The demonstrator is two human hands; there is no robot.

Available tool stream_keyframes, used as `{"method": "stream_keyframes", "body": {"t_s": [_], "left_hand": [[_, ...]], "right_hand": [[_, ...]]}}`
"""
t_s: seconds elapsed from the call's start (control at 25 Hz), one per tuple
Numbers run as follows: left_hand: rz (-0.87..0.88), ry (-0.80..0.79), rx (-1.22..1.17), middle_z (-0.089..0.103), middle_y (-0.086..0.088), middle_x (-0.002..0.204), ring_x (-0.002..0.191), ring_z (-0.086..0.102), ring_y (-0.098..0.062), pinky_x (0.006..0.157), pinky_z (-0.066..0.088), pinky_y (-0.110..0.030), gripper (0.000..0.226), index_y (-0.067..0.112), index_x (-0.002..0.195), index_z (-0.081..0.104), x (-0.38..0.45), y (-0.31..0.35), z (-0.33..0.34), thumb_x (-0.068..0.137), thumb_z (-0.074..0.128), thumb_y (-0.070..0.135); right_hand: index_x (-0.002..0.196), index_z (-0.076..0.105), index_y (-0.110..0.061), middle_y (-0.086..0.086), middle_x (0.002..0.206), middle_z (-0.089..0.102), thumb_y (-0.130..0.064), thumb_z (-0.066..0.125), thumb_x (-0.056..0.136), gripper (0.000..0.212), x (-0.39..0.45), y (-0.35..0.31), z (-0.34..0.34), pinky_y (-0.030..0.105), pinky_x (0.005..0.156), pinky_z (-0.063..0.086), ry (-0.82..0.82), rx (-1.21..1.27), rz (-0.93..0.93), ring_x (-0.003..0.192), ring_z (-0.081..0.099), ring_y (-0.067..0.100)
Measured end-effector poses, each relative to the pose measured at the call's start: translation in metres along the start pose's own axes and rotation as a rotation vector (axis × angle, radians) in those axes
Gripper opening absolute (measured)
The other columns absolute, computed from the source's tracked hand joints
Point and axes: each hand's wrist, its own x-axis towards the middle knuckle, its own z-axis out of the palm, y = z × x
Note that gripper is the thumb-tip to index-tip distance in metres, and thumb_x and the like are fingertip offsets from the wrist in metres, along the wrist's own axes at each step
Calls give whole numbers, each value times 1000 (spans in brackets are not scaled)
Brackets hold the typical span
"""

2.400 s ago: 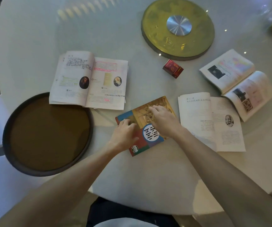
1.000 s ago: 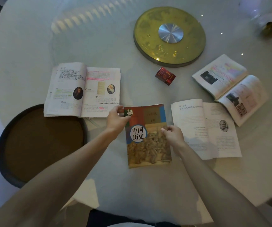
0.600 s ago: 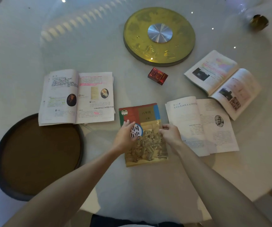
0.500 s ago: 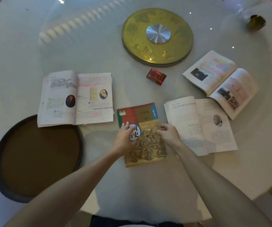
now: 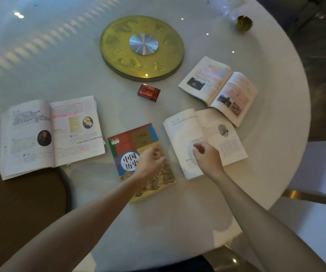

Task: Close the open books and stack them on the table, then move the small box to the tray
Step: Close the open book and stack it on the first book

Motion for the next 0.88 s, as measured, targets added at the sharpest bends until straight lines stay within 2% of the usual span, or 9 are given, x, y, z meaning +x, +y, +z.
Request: {"method": "stream_keyframes", "body": {"t_s": [0.08,0.2,0.24,0.32,0.36,0.48,0.64,0.76,0.88], "left_hand": [[-111,-92,-91,62,-11,133,107,63,-20,77,56,-28,59,5,144,51,7,18,18,93,69,29],[-299,-123,-169,56,-12,136,115,60,-25,84,52,-32,72,1,148,44,13,36,48,91,70,34],[-341,-102,-177,56,-11,130,110,60,-24,82,51,-33,70,0,146,44,14,41,59,91,70,35],[-401,-45,-239,61,-12,112,90,61,-21,65,47,-29,57,-3,136,52,17,52,77,92,69,30],[-421,-21,-289,64,-14,109,90,65,-24,62,46,-27,50,-3,132,57,20,58,87,93,69,26],[-458,25,-425,72,-13,114,108,69,-32,73,49,-30,43,1,130,62,29,73,101,93,68,22],[-536,30,-487,65,-1,88,91,62,-23,79,48,-33,25,6,105,67,41,86,114,93,67,29],[-537,-14,-513,73,-9,109,94,63,-21,89,51,-37,15,16,92,66,45,95,129,92,67,31],[-458,25,-469,70,-9,110,85,62,-13,75,49,-29,25,13,103,62,47,105,148,87,73,30]], "right_hand": [[121,72,-7,7,117,73,-18,60,100,26,3,21,-20,33,96,50,50,21,49,114,66,26],[133,65,-1,15,136,67,-18,63,98,39,22,58,-50,33,100,45,104,29,161,128,61,31],[138,61,0,18,142,63,-17,63,97,44,34,73,-59,36,105,44,112,16,192,132,58,34],[146,52,1,24,150,53,-18,64,95,56,54,99,-76,42,111,42,100,-40,264,138,51,40],[147,51,1,25,150,51,-20,66,94,59,62,111,-85,44,111,42,80,-65,301,138,49,42],[134,58,-1,23,136,58,-20,71,89,51,80,134,-97,46,106,47,43,-72,308,129,54,42],[132,61,-7,17,129,67,-24,70,87,49,98,140,-106,51,101,54,-42,-39,330,119,64,40],[127,63,-15,9,121,73,-29,65,84,45,103,147,-107,46,93,58,-89,-15,355,109,70,34],[116,68,-15,3,111,75,-20,63,85,32,99,151,-110,34,73,56,-164,80,334,96,72,24]]}}
